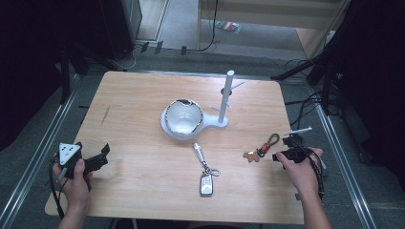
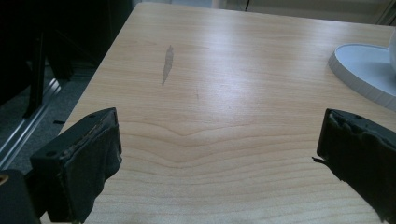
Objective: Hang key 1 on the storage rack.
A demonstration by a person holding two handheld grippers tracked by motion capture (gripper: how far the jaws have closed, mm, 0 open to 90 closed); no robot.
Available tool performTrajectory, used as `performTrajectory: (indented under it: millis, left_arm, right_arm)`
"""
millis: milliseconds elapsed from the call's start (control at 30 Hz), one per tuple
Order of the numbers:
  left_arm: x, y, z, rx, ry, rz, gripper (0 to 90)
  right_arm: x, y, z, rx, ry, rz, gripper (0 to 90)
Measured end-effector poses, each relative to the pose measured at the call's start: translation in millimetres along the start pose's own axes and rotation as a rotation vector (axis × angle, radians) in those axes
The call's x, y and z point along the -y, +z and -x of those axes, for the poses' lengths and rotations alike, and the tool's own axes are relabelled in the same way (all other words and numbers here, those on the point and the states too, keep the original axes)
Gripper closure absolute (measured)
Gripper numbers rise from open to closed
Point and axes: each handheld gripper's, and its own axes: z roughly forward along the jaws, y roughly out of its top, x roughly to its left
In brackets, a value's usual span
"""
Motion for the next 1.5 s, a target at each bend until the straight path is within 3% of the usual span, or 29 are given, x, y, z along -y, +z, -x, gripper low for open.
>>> performTrajectory:
  millis: [867,1100,1267,1500]
  left_arm:
    - [-0.1,-0.2,-0.7,0.001,-0.007,-0.003,0.1]
    - [0.0,-0.1,-0.9,0.003,-0.013,0.0,0.1]
    - [-0.1,-0.1,-1.0,0.003,-0.013,-0.002,0.1]
    - [-0.1,-0.1,-1.1,0.005,-0.014,-0.001,0.1]
  right_arm:
    - [-39.5,12.2,-19.7,-0.002,-0.038,-0.092,24.9]
    - [-48.2,17.6,-20.1,-0.045,-0.008,-0.107,21.0]
    - [-54.8,21.8,-23.9,-0.018,0.021,-0.123,19.2]
    - [-60.6,26.3,-27.7,-0.055,0.059,-0.129,24.4]
